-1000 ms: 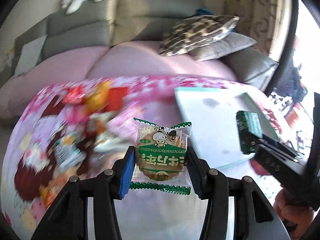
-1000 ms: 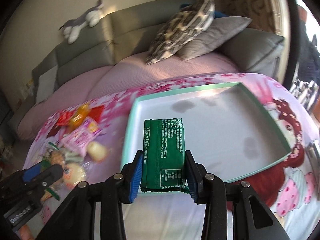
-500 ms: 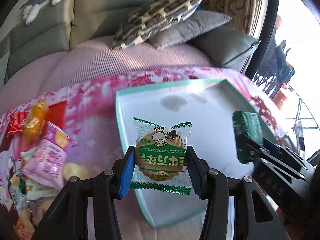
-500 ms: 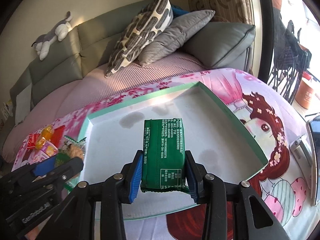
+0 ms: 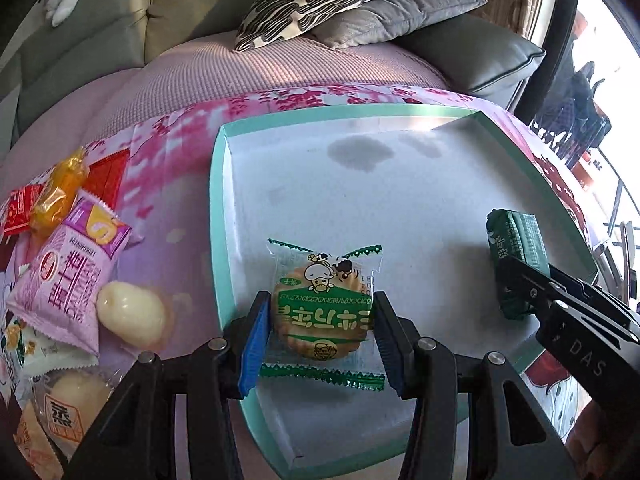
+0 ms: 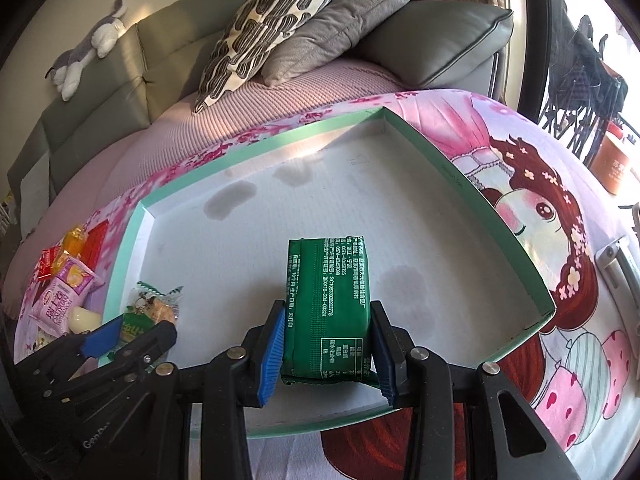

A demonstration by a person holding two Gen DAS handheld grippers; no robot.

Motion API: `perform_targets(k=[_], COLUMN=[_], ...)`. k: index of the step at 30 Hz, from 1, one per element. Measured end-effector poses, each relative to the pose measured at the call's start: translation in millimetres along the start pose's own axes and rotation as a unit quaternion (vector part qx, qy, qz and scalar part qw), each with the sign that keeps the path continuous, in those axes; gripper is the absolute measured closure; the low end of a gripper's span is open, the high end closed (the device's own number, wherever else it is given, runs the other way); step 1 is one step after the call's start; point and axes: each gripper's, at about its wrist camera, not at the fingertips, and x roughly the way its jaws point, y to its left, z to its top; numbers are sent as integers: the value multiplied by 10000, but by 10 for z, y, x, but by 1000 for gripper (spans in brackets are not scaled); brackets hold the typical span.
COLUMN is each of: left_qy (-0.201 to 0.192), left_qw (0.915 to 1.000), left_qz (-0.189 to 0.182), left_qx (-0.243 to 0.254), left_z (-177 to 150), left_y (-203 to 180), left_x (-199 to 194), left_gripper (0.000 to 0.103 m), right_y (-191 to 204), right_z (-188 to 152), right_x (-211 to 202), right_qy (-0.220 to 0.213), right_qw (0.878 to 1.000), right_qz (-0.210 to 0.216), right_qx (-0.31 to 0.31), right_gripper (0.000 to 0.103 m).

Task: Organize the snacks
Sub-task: 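Carry both snacks over the white tray and open both tools to release them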

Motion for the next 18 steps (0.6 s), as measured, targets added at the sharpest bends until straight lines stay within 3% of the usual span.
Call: perform_targets(k=[11, 18], left_qy=[-8, -51], left_qw=[9998, 9997], left_qz=[44, 221], left_qx=[-185, -81], left_z=[-157, -152], left_y=[247, 203], left_x=[-91, -69], left_gripper=[51, 50], right_y=[0, 9], right_z=[-11, -14], right_x=[10, 19], right_qy=[86, 102], right_qw=[9999, 9998], right_qz=[-118, -160], right_qx=[-12, -59], right_gripper=[61, 59])
